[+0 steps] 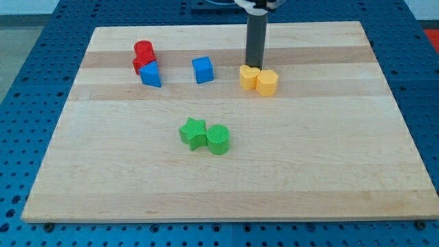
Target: Push the hexagon diagonally to the heart
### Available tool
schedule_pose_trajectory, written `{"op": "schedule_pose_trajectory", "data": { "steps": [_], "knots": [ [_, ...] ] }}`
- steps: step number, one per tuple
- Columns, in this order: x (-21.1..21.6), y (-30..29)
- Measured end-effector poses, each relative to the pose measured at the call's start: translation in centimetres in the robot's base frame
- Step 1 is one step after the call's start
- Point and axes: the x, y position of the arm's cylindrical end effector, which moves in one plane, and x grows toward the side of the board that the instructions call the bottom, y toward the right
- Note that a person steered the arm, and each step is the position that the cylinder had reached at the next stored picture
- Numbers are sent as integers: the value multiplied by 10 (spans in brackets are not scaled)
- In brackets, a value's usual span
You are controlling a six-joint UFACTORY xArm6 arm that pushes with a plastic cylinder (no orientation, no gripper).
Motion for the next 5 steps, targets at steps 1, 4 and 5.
{"op": "schedule_pose_trajectory", "data": {
  "steps": [1, 4, 5],
  "knots": [
    [0, -1],
    [31, 1],
    [12, 19]
  ]
}}
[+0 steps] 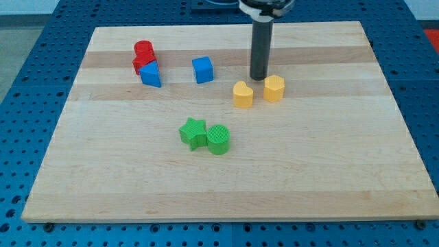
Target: Push the hexagon diagonally to the heart
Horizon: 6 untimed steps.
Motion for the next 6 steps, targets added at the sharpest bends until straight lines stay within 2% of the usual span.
{"op": "schedule_pose_trajectory", "data": {
  "steps": [1, 2, 3, 5, 6],
  "knots": [
    [32, 27],
    [98, 7],
    [117, -8],
    [46, -1],
    [29, -22]
  ]
}}
